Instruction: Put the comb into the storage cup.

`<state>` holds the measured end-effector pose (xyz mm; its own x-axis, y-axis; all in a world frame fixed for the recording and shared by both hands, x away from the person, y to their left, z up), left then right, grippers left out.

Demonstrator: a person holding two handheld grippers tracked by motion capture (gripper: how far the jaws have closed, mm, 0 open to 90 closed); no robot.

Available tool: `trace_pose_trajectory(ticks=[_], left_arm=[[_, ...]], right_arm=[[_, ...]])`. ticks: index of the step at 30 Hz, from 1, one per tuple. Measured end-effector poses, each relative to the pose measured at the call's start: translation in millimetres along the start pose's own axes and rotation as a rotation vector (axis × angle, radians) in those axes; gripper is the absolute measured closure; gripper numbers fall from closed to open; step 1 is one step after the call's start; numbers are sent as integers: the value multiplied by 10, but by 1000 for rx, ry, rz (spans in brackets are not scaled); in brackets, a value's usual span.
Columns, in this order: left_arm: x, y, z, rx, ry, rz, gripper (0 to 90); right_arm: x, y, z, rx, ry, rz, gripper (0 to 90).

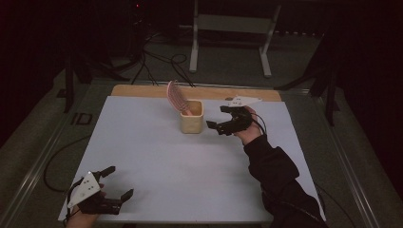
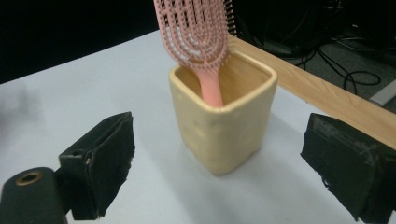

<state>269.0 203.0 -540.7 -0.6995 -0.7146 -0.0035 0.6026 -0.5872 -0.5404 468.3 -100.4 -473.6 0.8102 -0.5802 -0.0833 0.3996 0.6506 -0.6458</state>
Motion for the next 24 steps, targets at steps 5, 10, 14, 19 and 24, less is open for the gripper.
trace_pose_trajectory(ticks=[5,10,14,19,24], left_arm=[[2,1,2,0,0,-1,0],[3,4,4,0,3,0,0],[4,1,11,2,4,0,0],[9,1,15,3,5,-1,0],[9,3,13,1,7,1,0]], right_arm=[[-9,-55,-117,-12,0,-2,90],[-33,-131,-272,-18,4,1,90],[-45,-171,-348,-17,13,4,90],[-98,-244,-490,-17,20,11,90],[-173,-320,-587,-9,17,14,90]])
Point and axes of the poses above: each handheld gripper's, and its own axes: y roughly forward along the jaws, z roughly out of its top, x roughly to its right, the point moved 10 cm from there along y, roughly forward along the jaws, and after that the axes turned 13 degrees about -x, right-handed, at the moved point
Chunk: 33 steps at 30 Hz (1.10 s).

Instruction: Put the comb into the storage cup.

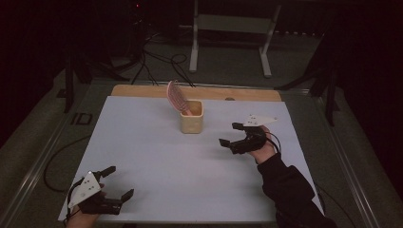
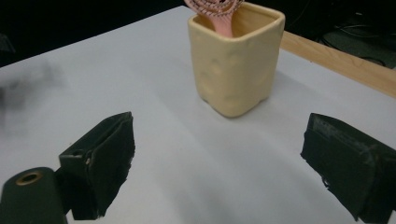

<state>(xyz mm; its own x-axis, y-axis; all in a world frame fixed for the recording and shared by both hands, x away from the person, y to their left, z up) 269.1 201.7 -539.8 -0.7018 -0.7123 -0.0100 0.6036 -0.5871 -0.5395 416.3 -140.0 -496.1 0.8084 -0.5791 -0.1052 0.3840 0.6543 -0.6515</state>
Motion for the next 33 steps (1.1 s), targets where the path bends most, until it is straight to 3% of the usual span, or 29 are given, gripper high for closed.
trace_pose_trajectory(ticks=[13,23,33], left_arm=[[-1,5,-3,-2,0,-1,0],[4,5,1,-1,1,-2,0],[5,10,-3,-2,-1,-4,0]], right_arm=[[-155,-144,-399,9,2,22,91],[-218,-289,-722,-6,29,-5,91],[-202,-385,-1049,-30,52,-72,91]])
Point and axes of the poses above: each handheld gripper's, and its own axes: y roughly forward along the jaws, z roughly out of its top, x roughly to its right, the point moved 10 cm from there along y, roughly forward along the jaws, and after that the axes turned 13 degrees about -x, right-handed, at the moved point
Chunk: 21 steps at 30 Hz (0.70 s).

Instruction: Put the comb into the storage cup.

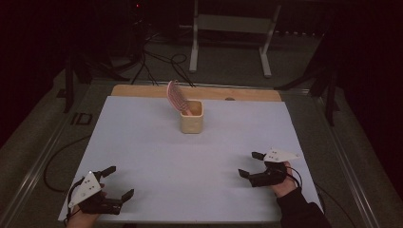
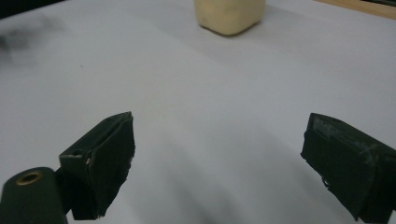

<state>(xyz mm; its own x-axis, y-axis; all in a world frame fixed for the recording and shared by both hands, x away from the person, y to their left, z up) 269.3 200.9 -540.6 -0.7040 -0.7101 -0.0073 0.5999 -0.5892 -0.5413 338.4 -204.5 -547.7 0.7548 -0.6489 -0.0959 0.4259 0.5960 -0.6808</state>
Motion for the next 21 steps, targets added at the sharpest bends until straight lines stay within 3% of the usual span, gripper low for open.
trace_pose_trajectory(ticks=[3,13,18,21], left_arm=[[4,3,0,-2,4,-2,0],[5,2,2,-3,4,3,0],[0,7,-4,-7,7,2,0],[-2,4,-12,-9,6,4,0]], right_arm=[[8,-9,-87,-6,0,-29,91],[-22,-133,-331,-2,37,-56,91],[14,-225,-379,10,59,-101,91],[56,-235,-386,20,73,-102,91]])
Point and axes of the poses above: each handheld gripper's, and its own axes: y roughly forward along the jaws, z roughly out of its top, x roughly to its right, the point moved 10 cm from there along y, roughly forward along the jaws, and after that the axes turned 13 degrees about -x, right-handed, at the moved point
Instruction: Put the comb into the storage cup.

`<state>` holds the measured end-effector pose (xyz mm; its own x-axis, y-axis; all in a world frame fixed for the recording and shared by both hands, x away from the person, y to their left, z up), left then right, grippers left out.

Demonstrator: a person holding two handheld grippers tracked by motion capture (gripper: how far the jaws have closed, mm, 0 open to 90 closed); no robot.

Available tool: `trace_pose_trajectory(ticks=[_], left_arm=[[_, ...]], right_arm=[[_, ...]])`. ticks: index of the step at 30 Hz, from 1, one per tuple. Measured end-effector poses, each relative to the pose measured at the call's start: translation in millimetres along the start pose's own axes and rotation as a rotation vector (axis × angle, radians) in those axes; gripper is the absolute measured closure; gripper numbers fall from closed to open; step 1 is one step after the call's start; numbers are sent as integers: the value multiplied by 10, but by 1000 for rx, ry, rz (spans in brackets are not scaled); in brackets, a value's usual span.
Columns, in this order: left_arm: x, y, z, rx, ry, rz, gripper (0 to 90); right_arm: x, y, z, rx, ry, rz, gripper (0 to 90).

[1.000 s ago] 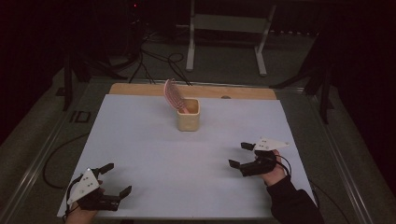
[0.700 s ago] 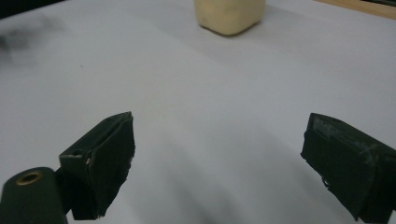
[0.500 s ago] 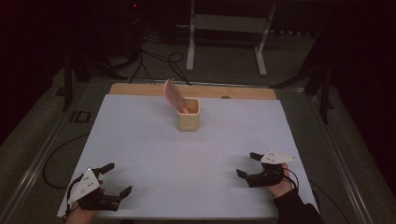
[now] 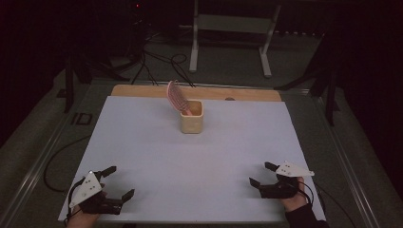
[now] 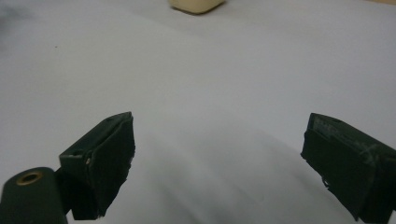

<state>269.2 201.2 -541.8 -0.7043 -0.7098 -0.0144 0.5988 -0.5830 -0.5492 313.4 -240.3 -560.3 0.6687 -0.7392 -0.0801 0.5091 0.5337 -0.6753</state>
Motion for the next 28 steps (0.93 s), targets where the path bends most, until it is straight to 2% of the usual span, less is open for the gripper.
trace_pose_trajectory(ticks=[3,11,28], left_arm=[[0,0,7,4,-2,-1,0],[1,-1,-6,-2,-1,0,0],[-5,6,-17,-7,-5,1,0]], right_arm=[[10,16,30,15,10,6,91],[-43,83,53,7,-30,15,91],[-49,95,70,23,-28,26,91]])
Point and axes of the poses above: each handheld gripper's, and its own axes: y roughly forward along the jaws, z roughly out of its top, x roughly to its right, the point moved 10 cm from there along y, roughly forward along the jaws, and after that the axes turned 13 degrees about -x, right-handed, at the moved point
